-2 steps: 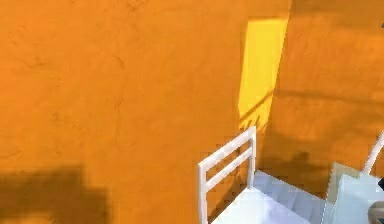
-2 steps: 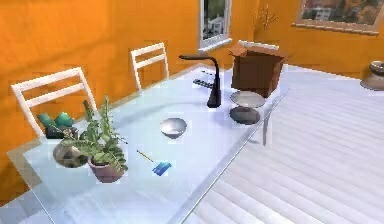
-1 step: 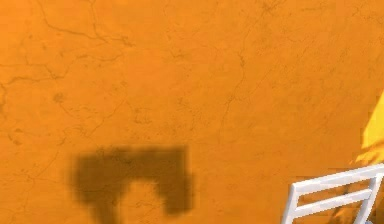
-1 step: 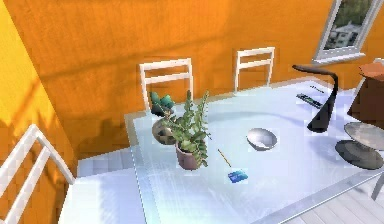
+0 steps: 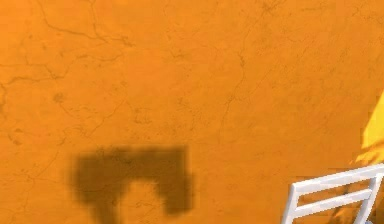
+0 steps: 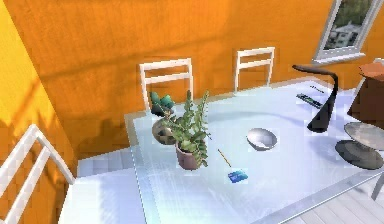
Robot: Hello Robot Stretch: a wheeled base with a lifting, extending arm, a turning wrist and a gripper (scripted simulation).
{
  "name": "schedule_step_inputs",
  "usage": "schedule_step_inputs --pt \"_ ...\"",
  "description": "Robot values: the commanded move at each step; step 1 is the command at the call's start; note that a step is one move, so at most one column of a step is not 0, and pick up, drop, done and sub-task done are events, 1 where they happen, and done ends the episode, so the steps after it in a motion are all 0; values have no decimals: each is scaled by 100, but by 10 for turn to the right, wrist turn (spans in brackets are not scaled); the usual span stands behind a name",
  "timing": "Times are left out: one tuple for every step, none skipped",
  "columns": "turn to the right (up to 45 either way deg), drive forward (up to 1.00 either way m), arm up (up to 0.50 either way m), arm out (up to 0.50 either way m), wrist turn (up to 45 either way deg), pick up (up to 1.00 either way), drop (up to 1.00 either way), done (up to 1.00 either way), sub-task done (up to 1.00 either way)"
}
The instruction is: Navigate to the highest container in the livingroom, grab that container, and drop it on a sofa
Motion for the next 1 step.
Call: schedule_step_inputs --pt "0 0 32 0 0 0 0 0 0"
